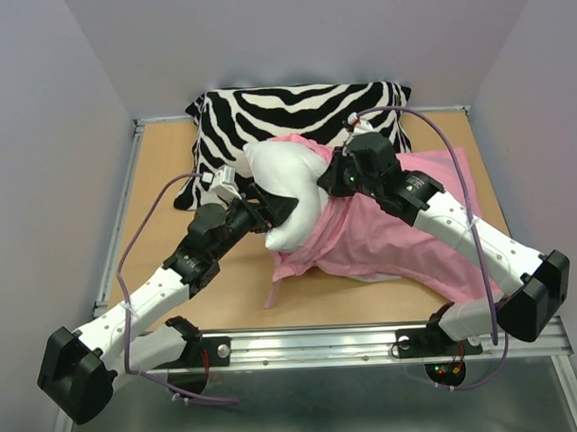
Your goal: Remove the pillowcase from the pillow
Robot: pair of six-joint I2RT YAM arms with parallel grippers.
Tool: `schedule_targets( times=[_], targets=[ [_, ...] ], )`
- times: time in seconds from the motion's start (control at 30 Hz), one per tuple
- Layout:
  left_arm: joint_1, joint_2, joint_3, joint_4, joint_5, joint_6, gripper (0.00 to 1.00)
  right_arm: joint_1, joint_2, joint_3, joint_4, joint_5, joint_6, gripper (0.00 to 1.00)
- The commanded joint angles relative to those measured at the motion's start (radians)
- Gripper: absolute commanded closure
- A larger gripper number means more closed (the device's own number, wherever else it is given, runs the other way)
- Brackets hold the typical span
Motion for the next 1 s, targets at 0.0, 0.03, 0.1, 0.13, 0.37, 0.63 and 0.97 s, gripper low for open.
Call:
schedule_targets(
  times=[0.0,0.03,0.1,0.13,0.37,0.63,0.97],
  targets=[
    [-0.026,-0.077,0.016,0.270,0.092,0.014,0.01,0.052,0.020,-0.035,0.196,-0.118,0.032,0.99],
    [-0.026,-0.075,0.017,0.274,0.104,0.017,0.01,0.063,0.027,-0.034,0.199,-0.115,0.031,0.99],
    [-0.026,-0.066,0.020,0.294,0.120,0.017,0.01,0.071,0.043,-0.034,0.201,-0.113,0.028,0.99],
    [-0.026,-0.063,0.020,0.303,0.125,0.021,0.01,0.083,0.047,-0.034,0.201,-0.106,0.025,0.99],
    [-0.026,-0.015,0.039,0.354,0.095,0.035,0.01,0.129,0.084,-0.048,0.207,-0.089,0.003,1.00],
    [-0.026,0.113,0.080,0.368,0.096,0.021,0.01,0.199,0.119,-0.051,0.268,-0.171,-0.040,0.99],
    [-0.026,0.124,0.077,0.362,0.080,0.034,1.00,0.201,0.090,-0.037,0.289,-0.250,-0.034,0.89]
  ],
)
